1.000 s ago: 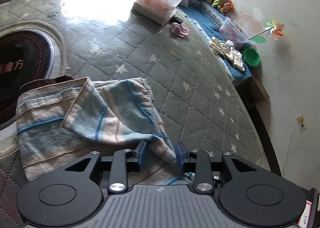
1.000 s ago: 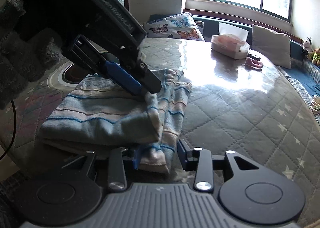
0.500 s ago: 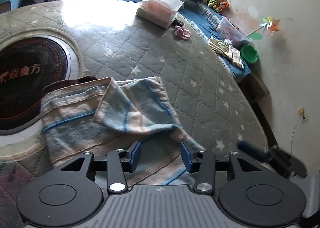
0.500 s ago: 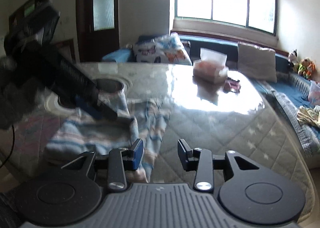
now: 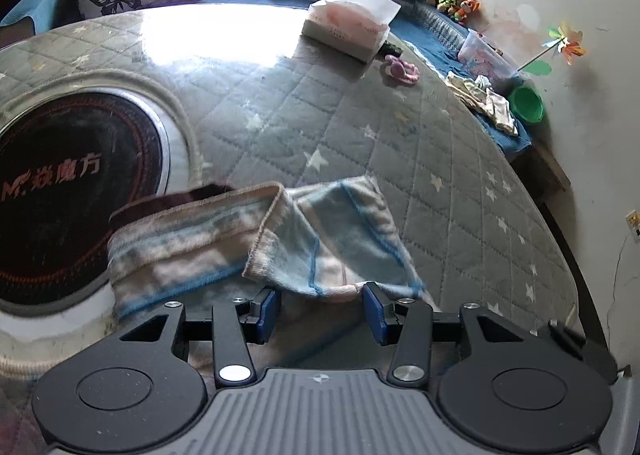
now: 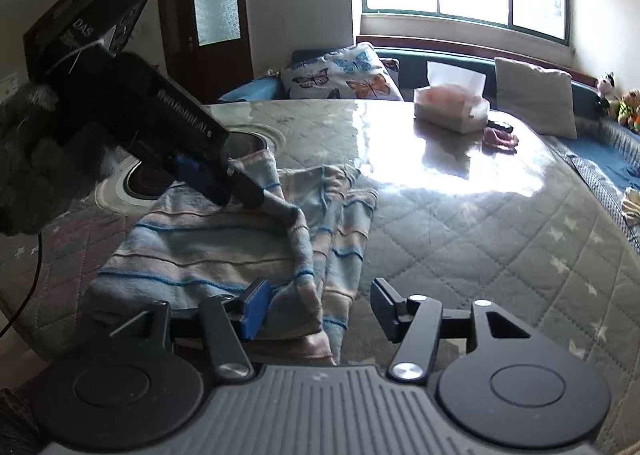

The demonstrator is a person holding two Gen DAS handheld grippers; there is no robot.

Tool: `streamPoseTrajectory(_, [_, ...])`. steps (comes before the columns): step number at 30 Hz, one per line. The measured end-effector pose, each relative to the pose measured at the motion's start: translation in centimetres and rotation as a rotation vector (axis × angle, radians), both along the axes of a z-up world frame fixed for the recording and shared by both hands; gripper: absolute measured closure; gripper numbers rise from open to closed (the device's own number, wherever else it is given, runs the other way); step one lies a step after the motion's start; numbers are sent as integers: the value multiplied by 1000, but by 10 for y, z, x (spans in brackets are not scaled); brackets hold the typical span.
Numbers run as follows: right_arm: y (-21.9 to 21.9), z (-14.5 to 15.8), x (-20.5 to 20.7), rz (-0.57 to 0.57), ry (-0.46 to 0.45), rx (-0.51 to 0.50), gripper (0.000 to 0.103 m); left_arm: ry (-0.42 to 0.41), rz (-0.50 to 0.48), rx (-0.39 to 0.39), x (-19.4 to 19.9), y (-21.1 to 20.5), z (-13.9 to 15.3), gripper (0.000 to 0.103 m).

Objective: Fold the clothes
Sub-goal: 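Release the shirt with the left gripper and flatten the fold with both grippers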

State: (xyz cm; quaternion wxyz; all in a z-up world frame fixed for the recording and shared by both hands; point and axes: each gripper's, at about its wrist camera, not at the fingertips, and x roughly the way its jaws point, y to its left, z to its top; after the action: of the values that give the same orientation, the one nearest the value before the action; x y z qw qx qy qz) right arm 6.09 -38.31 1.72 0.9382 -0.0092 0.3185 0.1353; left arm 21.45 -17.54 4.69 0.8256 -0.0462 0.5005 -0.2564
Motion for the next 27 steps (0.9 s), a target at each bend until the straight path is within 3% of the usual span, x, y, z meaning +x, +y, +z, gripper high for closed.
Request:
streamPoseTrajectory(12, [-5, 5, -1, -27, 10, 2, 40, -44, -38, -179, 23, -19, 9, 47])
streamPoseTrajectory(19, [-2, 22, 17, -10, -43, -23, 42, -92, 6, -170, 16, 14, 22, 46])
streamPoseTrajectory(21, [2, 25, 25, 4, -54, -20, 48, -111, 28, -157, 13, 26, 25, 46])
streamPoseTrajectory(27, [27, 31, 59, 144, -72, 6, 53, -124, 78, -84, -1, 60, 19, 46])
